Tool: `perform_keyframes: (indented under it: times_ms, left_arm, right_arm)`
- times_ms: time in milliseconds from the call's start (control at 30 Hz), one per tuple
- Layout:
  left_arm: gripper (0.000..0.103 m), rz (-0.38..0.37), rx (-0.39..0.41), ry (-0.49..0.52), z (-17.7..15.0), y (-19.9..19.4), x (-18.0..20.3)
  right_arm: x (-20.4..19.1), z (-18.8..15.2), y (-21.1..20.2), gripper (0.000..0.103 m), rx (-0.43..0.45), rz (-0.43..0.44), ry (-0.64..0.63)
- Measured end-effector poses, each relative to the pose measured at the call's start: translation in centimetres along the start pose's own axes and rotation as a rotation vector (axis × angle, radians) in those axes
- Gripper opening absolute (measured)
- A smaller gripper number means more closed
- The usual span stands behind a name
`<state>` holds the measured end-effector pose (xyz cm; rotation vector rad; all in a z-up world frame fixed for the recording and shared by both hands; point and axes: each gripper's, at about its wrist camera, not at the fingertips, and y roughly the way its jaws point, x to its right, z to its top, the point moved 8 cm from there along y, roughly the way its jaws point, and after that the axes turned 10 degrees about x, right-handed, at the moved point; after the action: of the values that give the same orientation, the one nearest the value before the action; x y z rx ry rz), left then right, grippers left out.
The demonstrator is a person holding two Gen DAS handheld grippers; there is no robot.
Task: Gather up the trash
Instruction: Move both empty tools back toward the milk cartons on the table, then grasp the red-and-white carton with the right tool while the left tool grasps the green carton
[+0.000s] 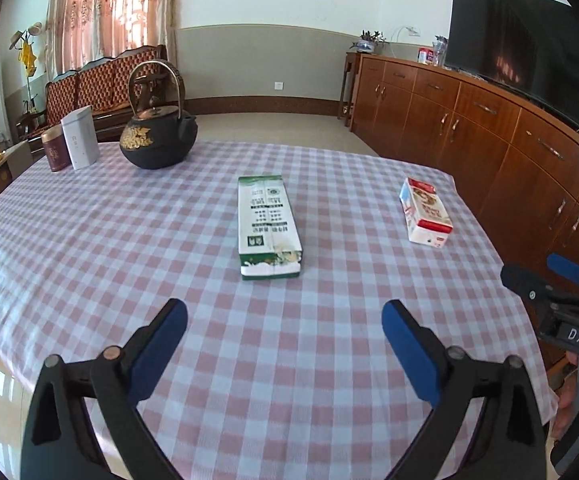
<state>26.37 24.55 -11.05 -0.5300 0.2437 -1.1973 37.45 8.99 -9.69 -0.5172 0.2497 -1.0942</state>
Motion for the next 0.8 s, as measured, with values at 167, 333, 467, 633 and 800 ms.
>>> perform_keyframes:
  times_ms: [167, 333, 467, 633, 800]
  left_arm:
    - [0.094, 0.024, -0.04, 0.004, 0.9, 4.8, -0.7]
    - [0.094, 0.019, -0.074, 0.013, 1.0, 7.9, -0.5]
    - [0.087, 0.015, -0.098, 0.023, 1.3, 10.0, -0.3]
    - [0.085, 0.021, -0.12, 0.023, 1.1, 10.9, 0.1]
    - [0.061, 0.016, -0.156, 0.041, 1.1, 11.6, 0.2]
  right_arm:
    - [0.1, 1.2, 6.0, 0.102, -0.045, -0.008, -0.028]
    - [0.1, 1.6, 10.6, 0.1, -0.085, -0.002, 0.01]
    - [-0.3, 2.1, 13.5, 0.094, -0.108, 0.006, 0.033]
    - [0.2, 2.1, 15.5, 0.081, -0.141, 0.016, 0.065]
    - [0.1, 1.5, 15.8, 0.06, -0.162, 0.051, 0.051]
